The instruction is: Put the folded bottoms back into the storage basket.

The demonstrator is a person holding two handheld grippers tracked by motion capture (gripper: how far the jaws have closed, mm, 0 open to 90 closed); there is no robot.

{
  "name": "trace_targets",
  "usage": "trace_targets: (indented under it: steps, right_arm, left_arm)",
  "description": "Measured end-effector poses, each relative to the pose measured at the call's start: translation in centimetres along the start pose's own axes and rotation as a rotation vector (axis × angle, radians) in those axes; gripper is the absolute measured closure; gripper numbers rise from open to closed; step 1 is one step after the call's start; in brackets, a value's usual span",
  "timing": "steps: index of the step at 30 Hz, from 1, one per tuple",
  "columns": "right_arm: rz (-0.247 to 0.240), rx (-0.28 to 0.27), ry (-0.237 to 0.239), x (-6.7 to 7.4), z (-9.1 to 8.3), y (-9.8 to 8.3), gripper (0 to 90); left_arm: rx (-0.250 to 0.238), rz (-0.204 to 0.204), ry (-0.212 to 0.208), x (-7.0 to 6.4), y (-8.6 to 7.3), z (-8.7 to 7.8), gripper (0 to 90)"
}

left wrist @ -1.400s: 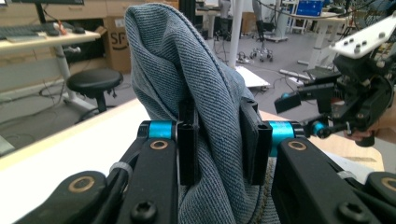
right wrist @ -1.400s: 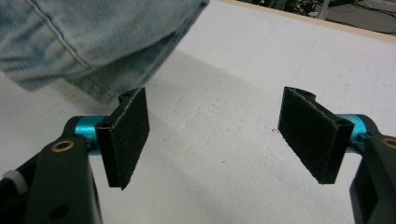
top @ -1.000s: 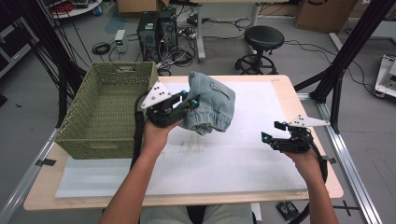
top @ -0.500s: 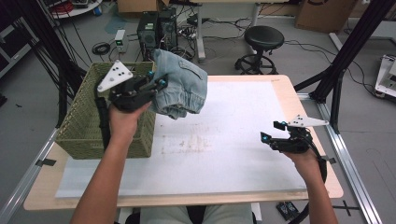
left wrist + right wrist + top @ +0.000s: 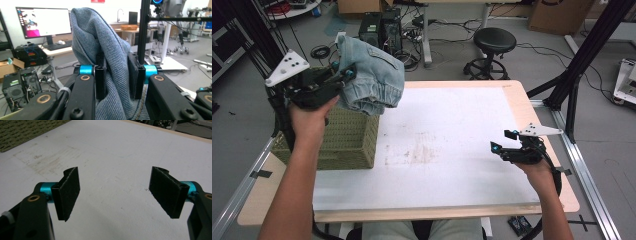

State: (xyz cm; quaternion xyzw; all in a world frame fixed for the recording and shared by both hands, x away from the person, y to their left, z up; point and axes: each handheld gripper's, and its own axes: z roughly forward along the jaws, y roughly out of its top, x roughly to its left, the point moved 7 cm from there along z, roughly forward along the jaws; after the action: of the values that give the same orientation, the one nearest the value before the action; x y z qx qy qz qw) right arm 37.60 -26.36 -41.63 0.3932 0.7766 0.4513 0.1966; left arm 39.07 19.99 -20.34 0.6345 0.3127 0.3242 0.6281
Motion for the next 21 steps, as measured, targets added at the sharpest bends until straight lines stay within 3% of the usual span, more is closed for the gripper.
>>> trace_targets:
  steps: [8,11,14,15,16,17,19,20,21]
  right_arm:
    - [-0.002,-0.002,0.002,0.2,0.0,0.0,25.1]
    - [0.000,-0.001,0.001,0.2,0.1,0.0,25.1]
    - [-0.007,0.004,0.001,0.2,0.1,0.0,25.1]
    - [-0.006,0.006,0.001,0.3,0.2,0.0,25.1]
    - [-0.006,0.006,0.001,0.3,0.2,0.0,25.1]
    - [-0.008,0.007,0.000,0.3,0.2,0.0,25.1]
    - [-0.011,0.011,0.002,0.4,0.2,-0.1,25.1]
    - [-0.014,0.011,0.001,0.4,0.2,0.0,25.1]
    - [-0.014,0.011,0.000,0.4,0.2,0.0,25.1]
  left_arm:
    - [-0.002,-0.040,0.043,2.5,-0.7,-2.1,71.7]
    - [0.012,-0.073,0.058,3.8,-1.9,-2.7,71.7]
    - [0.039,-0.134,0.085,5.7,-3.8,-3.0,71.4]
    - [0.058,-0.176,0.109,6.7,-4.8,-3.0,66.5]
    - [0.088,-0.187,0.173,7.9,-5.9,-3.1,66.5]
    - [0.098,-0.193,0.268,9.3,-7.0,-3.3,57.9]
    - [0.103,-0.268,0.386,11.6,-8.9,-4.0,36.7]
    - [0.126,-0.278,0.439,12.2,-9.7,-4.3,27.4]
    - [0.126,-0.276,0.447,12.4,-10.1,-4.6,23.3]
